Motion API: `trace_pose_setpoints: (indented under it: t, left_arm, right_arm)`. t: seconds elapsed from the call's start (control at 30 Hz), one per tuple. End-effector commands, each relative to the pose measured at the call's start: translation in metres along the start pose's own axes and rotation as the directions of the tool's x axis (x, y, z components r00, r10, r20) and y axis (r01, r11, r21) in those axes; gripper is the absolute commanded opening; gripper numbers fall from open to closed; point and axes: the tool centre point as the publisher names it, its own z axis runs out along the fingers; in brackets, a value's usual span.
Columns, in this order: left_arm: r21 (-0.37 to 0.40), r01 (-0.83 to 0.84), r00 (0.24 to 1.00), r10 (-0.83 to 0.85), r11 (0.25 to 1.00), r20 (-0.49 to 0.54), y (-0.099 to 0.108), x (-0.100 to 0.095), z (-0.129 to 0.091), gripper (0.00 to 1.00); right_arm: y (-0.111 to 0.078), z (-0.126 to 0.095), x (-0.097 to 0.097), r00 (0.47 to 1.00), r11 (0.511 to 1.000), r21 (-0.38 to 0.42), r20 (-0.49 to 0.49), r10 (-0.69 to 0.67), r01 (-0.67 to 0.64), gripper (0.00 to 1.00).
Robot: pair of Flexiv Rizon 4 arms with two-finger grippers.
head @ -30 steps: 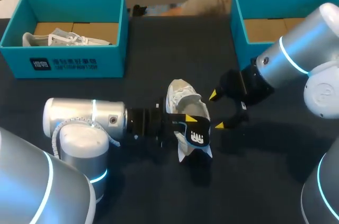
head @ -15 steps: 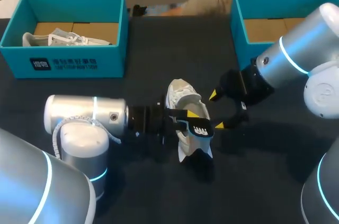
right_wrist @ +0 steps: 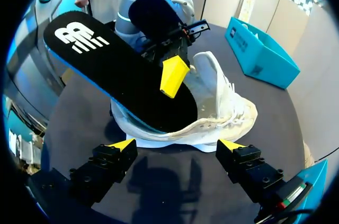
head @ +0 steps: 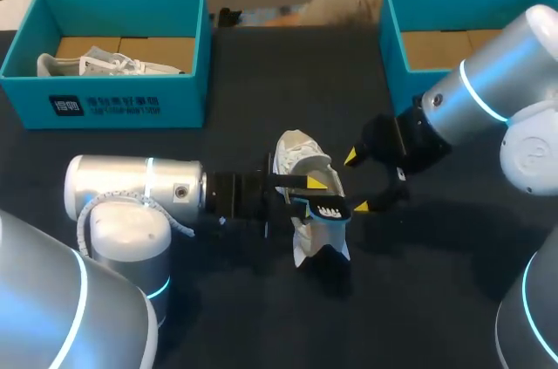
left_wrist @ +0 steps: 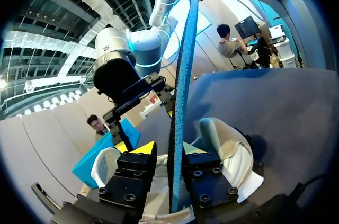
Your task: Take the shoe out of the shoebox, open the shoe tongue, remove and reinsert the insole, then place the shoe into the shoebox
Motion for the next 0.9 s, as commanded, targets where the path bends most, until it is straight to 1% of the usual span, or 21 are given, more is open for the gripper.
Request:
trace_pose_setpoints:
  t: [0.03, 0.13, 0.17, 0.2, 0.23, 0.27, 0.43, 0.63, 0.67, 0.9]
  left_arm:
    - [-0.016, 0.014, 1.000, -0.014, 1.000, 0.001, -0.006, 0.008, -0.011, 0.33]
    - [-0.020, 0.028, 1.000, -0.028, 0.999, -0.004, -0.005, 0.010, -0.012, 0.31]
    - [-0.023, 0.032, 0.999, -0.032, 0.999, -0.005, -0.005, 0.011, -0.012, 0.22]
    - [-0.024, 0.034, 0.999, -0.034, 0.999, -0.009, -0.006, 0.012, -0.011, 0.19]
    - [-0.032, 0.037, 0.999, -0.037, 0.999, -0.015, -0.006, 0.013, -0.010, 0.05]
    - [-0.032, 0.039, 0.999, -0.040, 0.999, -0.017, -0.006, 0.013, -0.010, 0.00]
    - [-0.047, 0.041, 0.999, -0.043, 0.998, -0.033, -0.003, 0.014, -0.007, 0.00]
    - [-0.077, 0.038, 0.999, -0.040, 0.996, -0.034, 0.016, 0.016, -0.004, 0.00]
    - [-0.091, 0.037, 0.999, -0.040, 0.995, -0.033, 0.019, 0.016, -0.004, 0.00]
    - [-0.116, 0.029, 0.999, -0.032, 0.993, -0.021, 0.042, 0.010, -0.002, 0.00]
  right_arm:
    - [0.000, 0.000, 0.000, 1.000, 1.000, 0.001, 0.001, 0.000, 0.000, 1.00]
    - [0.000, 0.000, 0.000, 1.000, 1.000, 0.001, 0.001, 0.000, 0.000, 1.00]
    - [0.000, 0.000, 0.000, 1.000, 1.000, 0.001, 0.001, 0.000, 0.000, 1.00]
    - [0.000, 0.000, 0.000, 1.000, 1.000, 0.001, 0.001, 0.000, 0.000, 1.00]
    - [0.000, 0.000, 0.000, 1.000, 1.000, 0.001, 0.001, 0.000, 0.000, 1.00]
    - [0.000, 0.000, 0.000, 1.000, 1.000, 0.001, 0.001, 0.000, 0.000, 1.00]
    - [0.000, 0.000, 0.000, 1.000, 1.000, 0.001, 0.001, 0.000, 0.000, 1.00]
    - [0.000, 0.000, 0.000, 1.000, 1.000, 0.001, 0.001, 0.000, 0.000, 1.00]
    - [0.000, 0.000, 0.000, 1.000, 1.000, 0.001, 0.001, 0.000, 0.000, 1.00]
    - [0.000, 0.000, 0.000, 1.000, 1.000, 0.001, 0.001, 0.000, 0.000, 1.00]
